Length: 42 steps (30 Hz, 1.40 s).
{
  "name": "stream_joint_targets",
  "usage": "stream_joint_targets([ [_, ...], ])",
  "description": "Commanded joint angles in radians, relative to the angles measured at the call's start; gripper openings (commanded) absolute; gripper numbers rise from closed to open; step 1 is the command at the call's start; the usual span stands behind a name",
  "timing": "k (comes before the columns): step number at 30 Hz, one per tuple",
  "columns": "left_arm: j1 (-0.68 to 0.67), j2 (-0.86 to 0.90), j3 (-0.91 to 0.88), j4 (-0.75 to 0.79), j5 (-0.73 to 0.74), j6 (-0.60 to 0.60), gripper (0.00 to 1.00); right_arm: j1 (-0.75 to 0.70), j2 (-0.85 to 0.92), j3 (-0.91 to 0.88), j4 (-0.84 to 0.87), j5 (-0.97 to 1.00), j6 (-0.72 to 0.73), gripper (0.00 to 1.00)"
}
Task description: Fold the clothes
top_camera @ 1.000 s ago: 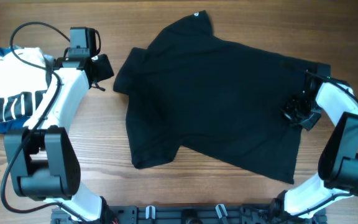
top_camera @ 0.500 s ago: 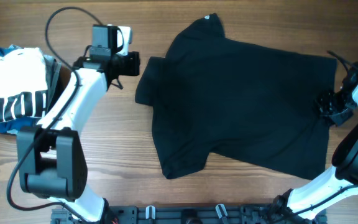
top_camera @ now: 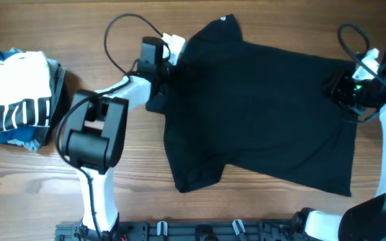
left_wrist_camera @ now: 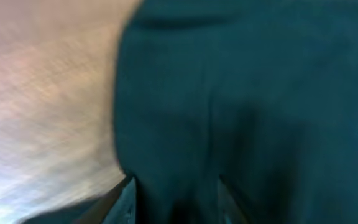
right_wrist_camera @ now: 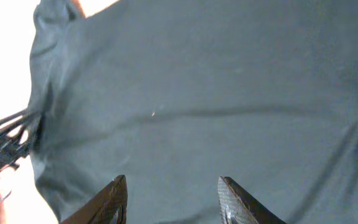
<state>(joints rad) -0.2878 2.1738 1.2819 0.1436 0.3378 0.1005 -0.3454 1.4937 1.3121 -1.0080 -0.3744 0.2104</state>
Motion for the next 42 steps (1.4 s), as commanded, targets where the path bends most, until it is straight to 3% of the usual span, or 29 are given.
stream_joint_targets([
  [1, 0.0, 0.044, 0.0, -0.006, -0.131, -0.001, 0.31, 0.053, -0.001, 0.002, -0.002, -0.006, 0.003, 0.47],
  [4, 0.024, 0.054, 0.0, -0.016, -0.341, -0.062, 0.2, 0.094, -0.001, 0.002, -0.004, 0.058, 0.034, 0.47],
  [6, 0.056, 0.054, 0.0, -0.02, -0.473, -0.122, 0.2, 0.114, -0.001, 0.002, -0.011, 0.095, 0.036, 0.48],
  [12, 0.173, 0.035, 0.003, -0.094, -0.439, -0.146, 0.19, 0.12, 0.004, 0.002, -0.026, 0.15, 0.056, 0.49],
  [14, 0.179, 0.0, 0.003, -0.108, -0.388, -0.146, 0.28, 0.12, 0.009, 0.002, -0.021, 0.151, 0.056, 0.51],
  [17, 0.178, -0.134, 0.003, -0.146, -0.357, -0.146, 0.57, 0.12, 0.045, 0.002, -0.032, 0.246, 0.119, 0.6],
  [19, 0.182, -0.21, 0.003, -0.184, -0.357, -0.146, 0.7, 0.12, 0.071, 0.0, -0.049, 0.278, 0.14, 0.63],
  [22, 0.201, -0.352, 0.003, -0.309, -0.357, -0.148, 0.74, 0.117, 0.12, -0.045, -0.035, 0.286, 0.147, 0.62],
  [23, 0.208, -0.394, 0.003, -0.362, -0.357, -0.162, 0.75, 0.117, 0.135, -0.07, -0.024, 0.288, 0.154, 0.59],
  [25, 0.23, -0.523, 0.003, -0.555, -0.33, -0.192, 0.74, 0.108, 0.192, -0.167, 0.06, 0.289, 0.16, 0.36],
  [30, 0.234, -0.609, 0.003, -0.871, -0.261, -0.201, 0.54, 0.09, 0.304, -0.285, 0.181, 0.305, 0.22, 0.12],
  [38, 0.234, -0.565, -0.01, -1.103, -0.239, -0.244, 0.52, 0.005, 0.408, -0.333, 0.351, 0.392, 0.279, 0.05],
  [42, 0.233, -0.563, -0.069, -1.113, -0.145, -0.243, 0.57, -0.083, 0.394, -0.241, 0.293, 0.368, 0.219, 0.04],
])
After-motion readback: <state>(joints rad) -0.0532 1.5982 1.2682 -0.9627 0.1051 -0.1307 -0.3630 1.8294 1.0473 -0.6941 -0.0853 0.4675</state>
